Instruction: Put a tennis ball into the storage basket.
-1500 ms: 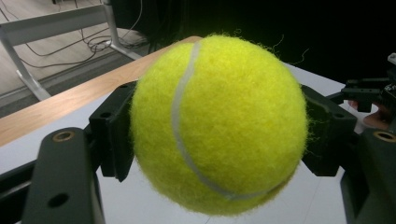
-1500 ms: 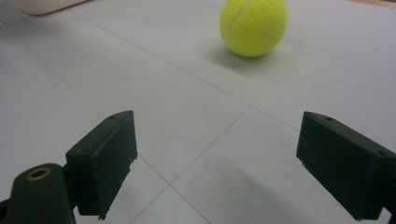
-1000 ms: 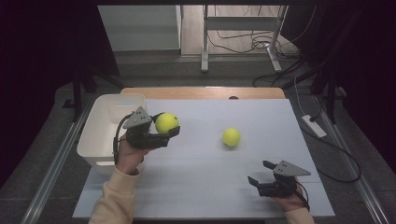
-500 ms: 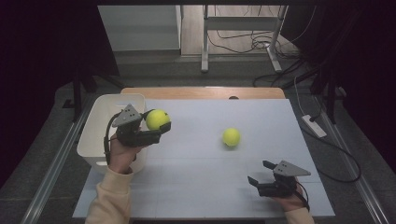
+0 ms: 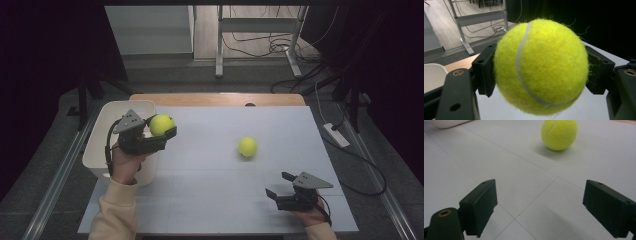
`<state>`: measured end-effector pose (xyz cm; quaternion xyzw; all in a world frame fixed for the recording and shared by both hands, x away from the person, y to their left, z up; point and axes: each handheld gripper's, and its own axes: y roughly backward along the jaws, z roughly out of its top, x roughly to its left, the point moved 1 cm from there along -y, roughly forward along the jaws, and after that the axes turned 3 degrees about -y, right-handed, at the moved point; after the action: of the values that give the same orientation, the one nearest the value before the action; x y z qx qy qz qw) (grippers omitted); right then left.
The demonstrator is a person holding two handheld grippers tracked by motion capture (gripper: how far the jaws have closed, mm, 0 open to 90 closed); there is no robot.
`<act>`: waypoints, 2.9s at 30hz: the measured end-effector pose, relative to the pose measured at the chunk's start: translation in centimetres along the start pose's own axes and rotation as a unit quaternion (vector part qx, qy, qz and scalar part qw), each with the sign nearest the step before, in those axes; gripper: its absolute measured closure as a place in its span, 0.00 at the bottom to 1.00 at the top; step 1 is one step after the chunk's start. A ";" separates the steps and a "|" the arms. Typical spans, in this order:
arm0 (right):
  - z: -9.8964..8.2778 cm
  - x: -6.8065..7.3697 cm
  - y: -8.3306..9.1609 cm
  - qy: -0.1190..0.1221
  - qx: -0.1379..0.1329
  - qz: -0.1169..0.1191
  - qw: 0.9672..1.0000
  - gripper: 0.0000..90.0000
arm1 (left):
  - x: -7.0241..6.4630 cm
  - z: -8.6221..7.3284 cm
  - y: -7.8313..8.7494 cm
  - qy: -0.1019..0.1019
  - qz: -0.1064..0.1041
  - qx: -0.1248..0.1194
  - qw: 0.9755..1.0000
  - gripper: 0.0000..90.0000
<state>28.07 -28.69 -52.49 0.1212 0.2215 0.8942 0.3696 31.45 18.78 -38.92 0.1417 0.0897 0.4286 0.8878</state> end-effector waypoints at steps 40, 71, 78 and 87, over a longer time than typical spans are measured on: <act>0.2 0.0 0.1 -0.004 -0.007 0.002 1.000 0.14 | 5.7 -0.3 0.3 0.049 0.077 0.023 0.996 0.29; 0.2 0.0 0.0 -0.001 -0.004 0.002 1.000 0.14 | 12.0 -1.1 0.7 0.100 0.136 0.074 0.983 0.29; 0.2 0.0 0.0 -0.001 -0.004 0.003 1.000 0.14 | 12.7 -1.2 0.2 0.099 0.147 0.091 0.980 0.29; 0.1 0.0 -0.1 0.000 -0.002 0.004 1.000 0.14 | 13.7 -1.9 -0.2 0.105 0.157 0.127 0.974 0.29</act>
<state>28.15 -28.61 -52.41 0.1215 0.2195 0.8960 0.3664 39.47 29.80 -41.31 0.2202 0.2127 0.5601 0.7697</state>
